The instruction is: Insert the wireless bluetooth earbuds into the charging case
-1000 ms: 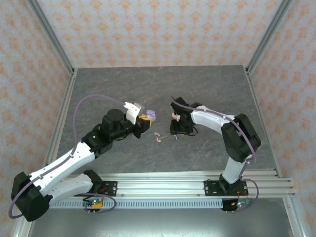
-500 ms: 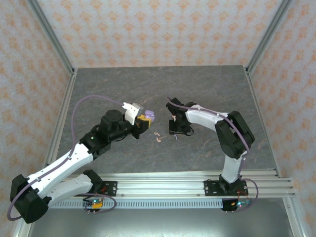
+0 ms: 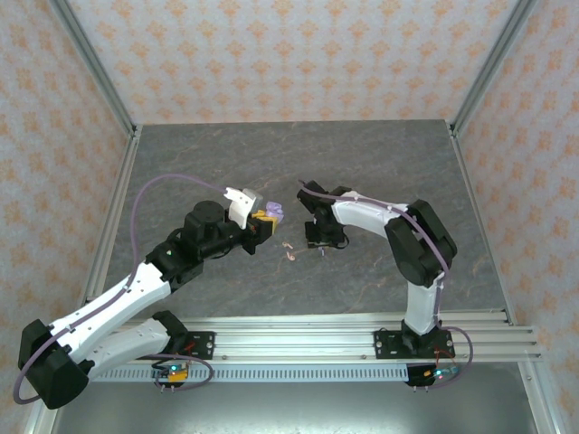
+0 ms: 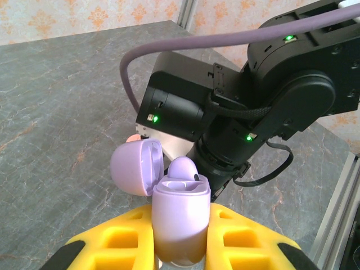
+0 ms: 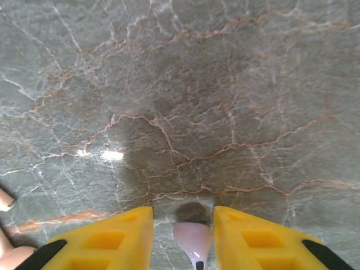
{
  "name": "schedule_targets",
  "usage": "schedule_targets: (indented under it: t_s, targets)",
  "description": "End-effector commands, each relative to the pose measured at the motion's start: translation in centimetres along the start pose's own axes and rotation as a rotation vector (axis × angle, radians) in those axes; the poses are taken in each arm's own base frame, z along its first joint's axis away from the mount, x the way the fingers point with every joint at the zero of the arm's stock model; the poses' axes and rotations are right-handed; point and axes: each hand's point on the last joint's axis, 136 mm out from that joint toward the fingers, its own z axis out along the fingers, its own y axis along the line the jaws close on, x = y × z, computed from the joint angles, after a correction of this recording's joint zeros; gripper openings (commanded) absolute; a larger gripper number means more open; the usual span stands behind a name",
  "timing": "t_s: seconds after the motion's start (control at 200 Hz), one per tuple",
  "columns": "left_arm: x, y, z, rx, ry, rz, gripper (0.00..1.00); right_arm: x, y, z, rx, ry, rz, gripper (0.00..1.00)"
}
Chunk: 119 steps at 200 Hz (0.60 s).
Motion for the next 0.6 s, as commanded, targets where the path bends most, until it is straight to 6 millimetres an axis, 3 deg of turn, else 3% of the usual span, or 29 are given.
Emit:
schedule_targets:
  t_s: [0.0, 0.591]
  targets:
    - [-1.7, -0.3, -0.6, -0.008, -0.05, 0.017, 0.18, 0.1, -0.6, -0.3, 0.069, 0.004, 0.007, 0.34]
    - [-1.5, -0.2, -0.2, -0.01, -0.042, 0.013, 0.18, 0.2, -1.8, 0.5, 0.148, 0.013, -0.033, 0.22]
